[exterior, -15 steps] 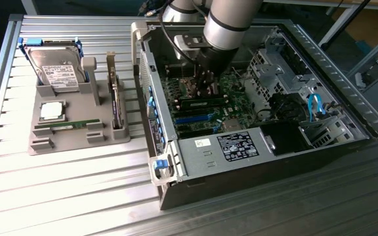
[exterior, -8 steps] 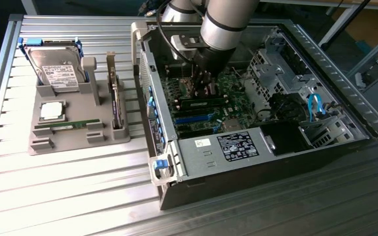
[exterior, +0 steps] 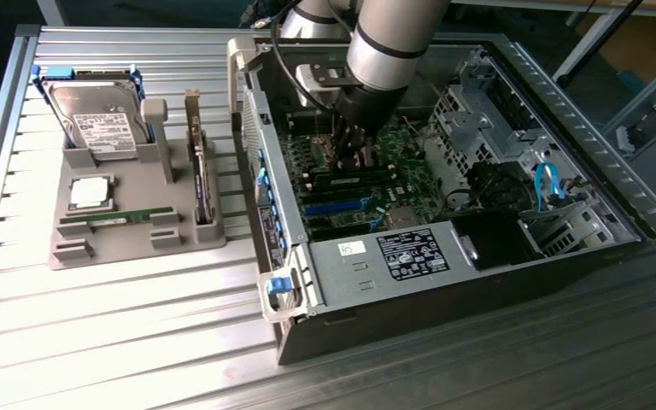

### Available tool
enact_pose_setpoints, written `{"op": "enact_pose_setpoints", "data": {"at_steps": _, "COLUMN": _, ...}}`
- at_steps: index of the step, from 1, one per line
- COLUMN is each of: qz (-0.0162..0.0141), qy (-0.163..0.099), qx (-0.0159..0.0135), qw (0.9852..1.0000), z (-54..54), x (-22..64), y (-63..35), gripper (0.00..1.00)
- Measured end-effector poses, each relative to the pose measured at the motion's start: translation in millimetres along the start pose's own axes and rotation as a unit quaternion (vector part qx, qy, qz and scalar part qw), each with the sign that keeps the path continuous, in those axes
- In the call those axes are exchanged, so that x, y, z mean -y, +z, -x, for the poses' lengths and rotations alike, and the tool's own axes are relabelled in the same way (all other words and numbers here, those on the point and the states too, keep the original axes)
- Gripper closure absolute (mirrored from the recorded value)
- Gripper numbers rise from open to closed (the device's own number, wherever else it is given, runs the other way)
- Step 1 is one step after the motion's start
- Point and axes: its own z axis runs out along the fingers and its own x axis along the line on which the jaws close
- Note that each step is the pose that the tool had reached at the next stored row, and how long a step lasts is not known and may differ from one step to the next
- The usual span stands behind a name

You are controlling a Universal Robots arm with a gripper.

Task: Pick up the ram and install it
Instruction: 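Press down the ram until it locks into place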

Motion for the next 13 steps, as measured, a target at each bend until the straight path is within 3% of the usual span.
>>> {"op": "enact_pose_setpoints", "data": {"at_steps": 13, "qz": 0.0000, "qy": 0.000, "qx": 0.0011, "qw": 1.0000, "z": -0.2, "x": 0.2, "y": 6.1, "gripper": 0.89}}
